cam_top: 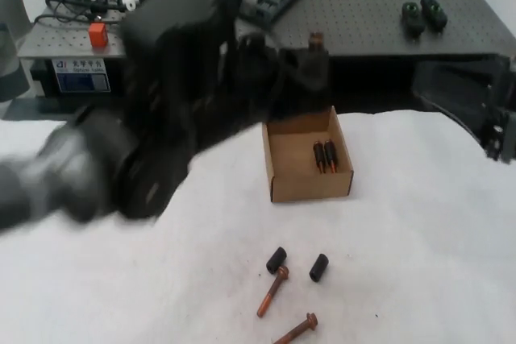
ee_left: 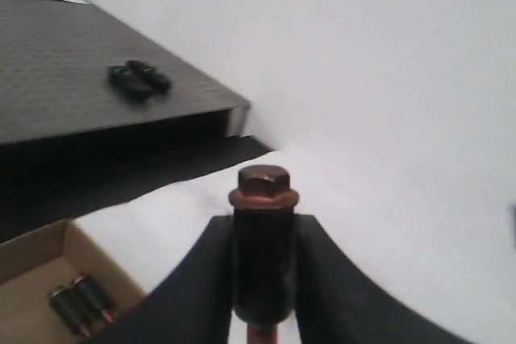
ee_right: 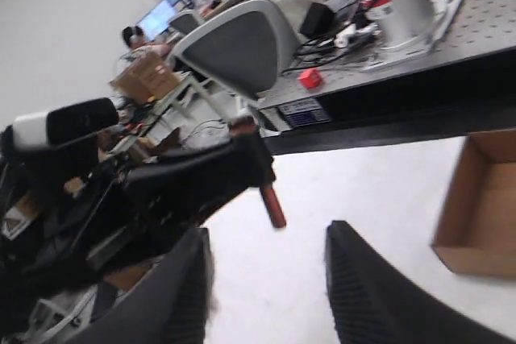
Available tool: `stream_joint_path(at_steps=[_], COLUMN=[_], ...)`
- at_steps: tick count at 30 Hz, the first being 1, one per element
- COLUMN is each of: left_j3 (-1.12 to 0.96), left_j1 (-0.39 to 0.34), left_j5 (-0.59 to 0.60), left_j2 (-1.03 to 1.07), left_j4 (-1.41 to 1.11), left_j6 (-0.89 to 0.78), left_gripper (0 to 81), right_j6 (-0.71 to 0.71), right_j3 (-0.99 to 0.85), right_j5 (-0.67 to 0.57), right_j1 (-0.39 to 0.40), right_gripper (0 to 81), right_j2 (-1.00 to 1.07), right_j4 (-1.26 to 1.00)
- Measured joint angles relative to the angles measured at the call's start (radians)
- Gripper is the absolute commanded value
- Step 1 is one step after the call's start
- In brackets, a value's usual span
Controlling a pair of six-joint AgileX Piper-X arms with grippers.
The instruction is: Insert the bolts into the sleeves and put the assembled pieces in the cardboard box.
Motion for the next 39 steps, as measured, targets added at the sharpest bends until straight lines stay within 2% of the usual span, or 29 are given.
stream_joint_path(at_steps=[1, 4, 9, 14, 18, 21, 25, 27, 31, 32, 35, 39], left_j3=[-0.172, -0.462, -0.854, -1.027, -1.071, -1.080, -1.102, -1.131, -1.159, -1.162, -1.168, -1.156], left_j1=[0.016, 0.028, 0.028, 0.028, 0.028, 0.028, 0.028, 0.028, 0.028, 0.028, 0.030, 0.042], left_j5=[-0.009, -0.007, 0.007, 0.006, 0.006, 0.006, 0.030, 0.057, 0.041, 0.008, -0.118, -0.208], left_j2=[0.136, 0.350, 0.663, 0.804, 0.840, 0.840, 0.840, 0.840, 0.786, 0.760, 0.675, 0.585], left_j4=[0.153, 0.410, 0.678, 0.807, 0.854, 0.859, 0.880, 0.917, 1.054, 1.093, 1.195, 1.247], left_j6=[-0.006, -0.006, -0.007, -0.007, -0.007, -0.007, -0.007, -0.007, 0.052, 0.081, 0.173, 0.229], left_gripper=[0.6, 0.6, 0.6, 0.6, 0.4, 8.8, 29.2, 34.4, 34.8, 34.8, 34.8, 34.8], right_j6=[-0.004, -0.018, -0.024, -0.025, -0.056, -0.084, -0.151, -0.172, -0.213, -0.228, -0.245, -0.248], right_j3=[0.000, 0.000, 0.000, 0.000, 0.000, 0.000, 0.000, -0.015, -0.077, -0.111, -0.162, -0.215], right_j5=[0.006, 0.030, 0.060, 0.064, 0.095, 0.122, 0.200, 0.228, 0.300, 0.344, 0.420, 0.471], right_j1=[-0.016, -0.037, -0.049, -0.050, -0.050, -0.050, -0.052, -0.027, 0.095, 0.164, 0.259, 0.328], right_gripper=[33.7, 33.7, 33.7, 33.7, 33.7, 33.7, 33.7, 33.7, 33.7, 33.7, 33.7, 33.7], right_j2=[0.000, 0.000, 0.000, 0.000, 0.000, 0.000, 0.017, 0.064, 0.187, 0.250, 0.353, 0.468], right_j4=[0.028, 0.072, 0.097, 0.114, 0.146, 0.184, 0.292, 0.338, 0.422, 0.460, 0.510, 0.550])
